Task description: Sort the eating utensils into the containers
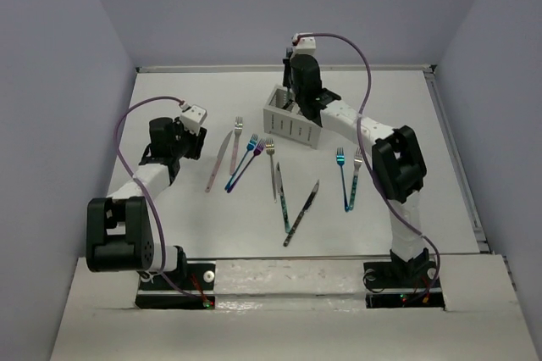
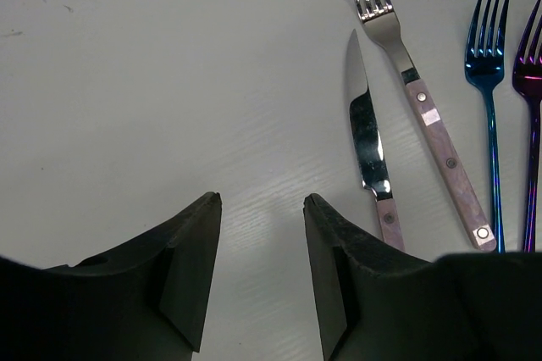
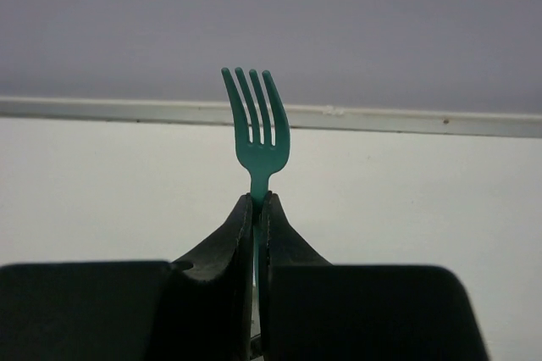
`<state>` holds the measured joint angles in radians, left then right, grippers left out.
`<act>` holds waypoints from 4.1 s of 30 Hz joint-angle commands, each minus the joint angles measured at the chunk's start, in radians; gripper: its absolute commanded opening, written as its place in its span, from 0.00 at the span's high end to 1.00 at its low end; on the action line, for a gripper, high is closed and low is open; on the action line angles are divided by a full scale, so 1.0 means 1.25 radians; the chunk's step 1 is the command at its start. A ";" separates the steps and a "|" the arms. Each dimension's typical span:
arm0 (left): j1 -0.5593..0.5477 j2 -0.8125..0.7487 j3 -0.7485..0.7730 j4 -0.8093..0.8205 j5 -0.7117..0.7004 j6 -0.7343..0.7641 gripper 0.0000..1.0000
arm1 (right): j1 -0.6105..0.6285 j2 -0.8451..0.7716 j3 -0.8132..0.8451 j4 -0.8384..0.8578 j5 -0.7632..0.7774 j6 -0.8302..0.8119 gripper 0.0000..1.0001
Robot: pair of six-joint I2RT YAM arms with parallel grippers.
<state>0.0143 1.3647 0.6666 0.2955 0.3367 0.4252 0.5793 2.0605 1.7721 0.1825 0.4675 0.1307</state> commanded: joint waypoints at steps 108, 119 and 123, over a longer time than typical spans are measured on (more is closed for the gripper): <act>-0.353 0.358 0.516 0.770 0.153 -0.444 1.00 | -0.040 -0.646 -0.681 -0.287 0.134 0.367 0.38; -0.353 0.527 0.536 0.953 0.150 -0.436 1.00 | -0.072 -0.629 -0.732 -0.346 0.097 0.421 0.39; -0.353 0.566 0.542 0.988 0.153 -0.448 1.00 | -0.090 -0.593 -0.739 -0.367 0.068 0.440 0.39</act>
<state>-0.4286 2.0609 1.2926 1.2217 0.5190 -0.1253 0.4870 1.2877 0.8665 -0.2436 0.5842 0.6327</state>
